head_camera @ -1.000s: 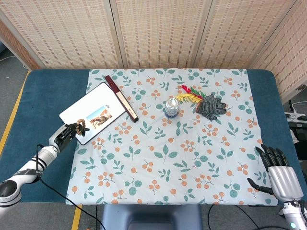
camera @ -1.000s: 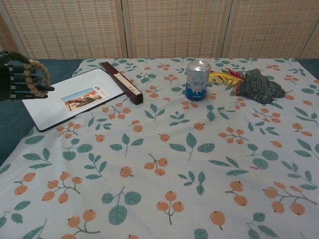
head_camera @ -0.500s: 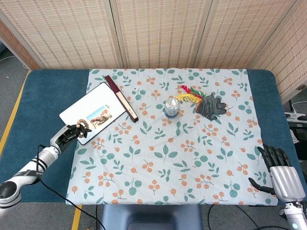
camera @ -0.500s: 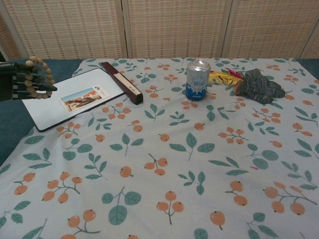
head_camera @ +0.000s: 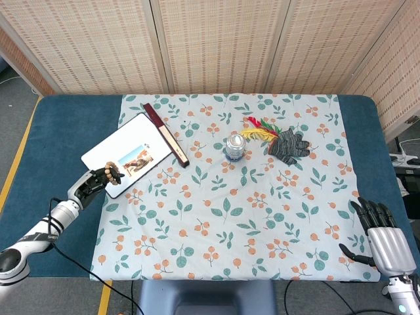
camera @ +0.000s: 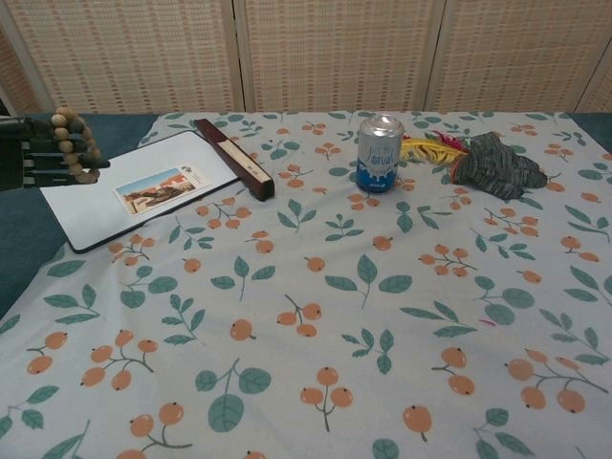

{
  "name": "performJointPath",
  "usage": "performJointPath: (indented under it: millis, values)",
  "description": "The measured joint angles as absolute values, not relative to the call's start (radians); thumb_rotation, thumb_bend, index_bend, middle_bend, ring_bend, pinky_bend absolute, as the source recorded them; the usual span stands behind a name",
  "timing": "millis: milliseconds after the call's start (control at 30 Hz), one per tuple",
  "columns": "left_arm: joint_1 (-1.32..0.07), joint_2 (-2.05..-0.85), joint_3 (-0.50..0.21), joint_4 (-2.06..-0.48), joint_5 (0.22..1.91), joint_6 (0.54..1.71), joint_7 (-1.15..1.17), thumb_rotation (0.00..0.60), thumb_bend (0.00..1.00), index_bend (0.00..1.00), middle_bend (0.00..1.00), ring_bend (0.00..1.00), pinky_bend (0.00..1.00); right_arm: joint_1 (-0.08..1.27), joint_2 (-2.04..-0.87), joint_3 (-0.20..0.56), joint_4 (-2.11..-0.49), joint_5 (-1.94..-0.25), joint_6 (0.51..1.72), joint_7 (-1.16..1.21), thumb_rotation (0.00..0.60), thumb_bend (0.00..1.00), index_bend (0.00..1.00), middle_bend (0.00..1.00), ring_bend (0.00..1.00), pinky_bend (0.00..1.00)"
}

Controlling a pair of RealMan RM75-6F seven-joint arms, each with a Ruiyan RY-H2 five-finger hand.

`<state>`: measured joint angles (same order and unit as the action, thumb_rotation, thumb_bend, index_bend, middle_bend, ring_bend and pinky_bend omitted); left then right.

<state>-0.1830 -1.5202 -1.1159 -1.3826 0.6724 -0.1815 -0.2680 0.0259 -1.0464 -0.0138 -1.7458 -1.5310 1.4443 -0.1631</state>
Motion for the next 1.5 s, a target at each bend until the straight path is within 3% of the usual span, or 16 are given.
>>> performJointPath:
  millis: [67, 200, 267, 333, 433, 567, 733, 1100, 1233, 1400, 1500]
  values:
    - [-0.182, -1.524, -1.117, -1.381, 0.668, -0.172, -0.272, 0.541, 0.66, 0.49, 0.53, 0.22, 0.0, 0.026, -1.046, -0.014, -1.746, -1.53, 1.444, -0.164, 0.392, 0.17, 0.0, 0.0, 0.0, 0.0]
    - [-0.184, -1.518, -1.112, -1.377, 0.663, -0.174, -0.286, 0.249, 0.48, 0.52, 0.54, 0.22, 0.0, 0.027, -1.047, -0.014, -1.746, -1.527, 1.439, -0.166, 0.391, 0.17, 0.0, 0.0, 0.0, 0.0]
    - [-0.185, -1.516, -1.106, -1.377, 0.657, -0.166, -0.298, 0.165, 0.46, 0.54, 0.56, 0.22, 0.0, 0.028, -1.047, -0.015, -1.748, -1.526, 1.434, -0.167, 0.391, 0.17, 0.0, 0.0, 0.0, 0.0]
    - [-0.188, -1.509, -1.094, -1.378, 0.653, -0.155, -0.313, 0.121, 0.46, 0.57, 0.57, 0.23, 0.0, 0.029, -1.047, -0.015, -1.748, -1.526, 1.435, -0.168, 0.391, 0.17, 0.0, 0.0, 0.0, 0.0]
    - [-0.193, -1.496, -1.074, -1.379, 0.651, -0.144, -0.33, 0.108, 0.46, 0.6, 0.58, 0.23, 0.0, 0.028, -1.047, -0.015, -1.748, -1.527, 1.437, -0.168, 0.392, 0.17, 0.0, 0.0, 0.0, 0.0]
    - [-0.2, -1.484, -1.056, -1.384, 0.656, -0.129, -0.342, 0.114, 0.46, 0.62, 0.59, 0.24, 0.0, 0.028, -1.046, -0.015, -1.748, -1.527, 1.436, -0.167, 0.392, 0.17, 0.0, 0.0, 0.0, 0.0]
    - [-0.206, -1.469, -1.041, -1.395, 0.671, -0.119, -0.348, 0.182, 0.54, 0.64, 0.6, 0.24, 0.0, 0.028, -1.046, -0.014, -1.748, -1.526, 1.438, -0.165, 0.392, 0.17, 0.0, 0.0, 0.0, 0.0]
    - [-0.192, -1.473, -1.052, -1.402, 0.708, -0.137, -0.315, 0.554, 0.63, 0.63, 0.6, 0.24, 0.0, 0.026, -1.045, -0.015, -1.75, -1.529, 1.442, -0.165, 0.392, 0.17, 0.0, 0.0, 0.0, 0.0]
    - [-0.187, -1.478, -1.058, -1.4, 0.703, -0.14, -0.319, 0.574, 0.75, 0.63, 0.6, 0.24, 0.0, 0.026, -1.044, -0.016, -1.751, -1.533, 1.443, -0.164, 0.392, 0.17, 0.0, 0.0, 0.0, 0.0]
    - [-0.185, -1.476, -1.058, -1.402, 0.692, -0.149, -0.331, 0.598, 0.99, 0.63, 0.6, 0.24, 0.0, 0.024, -1.043, -0.016, -1.752, -1.536, 1.448, -0.162, 0.391, 0.17, 0.0, 0.0, 0.0, 0.0]
    - [-0.185, -1.471, -1.051, -1.403, 0.687, -0.158, -0.338, 0.598, 1.0, 0.63, 0.6, 0.25, 0.0, 0.023, -1.042, -0.017, -1.753, -1.539, 1.451, -0.161, 0.391, 0.17, 0.0, 0.0, 0.0, 0.0]
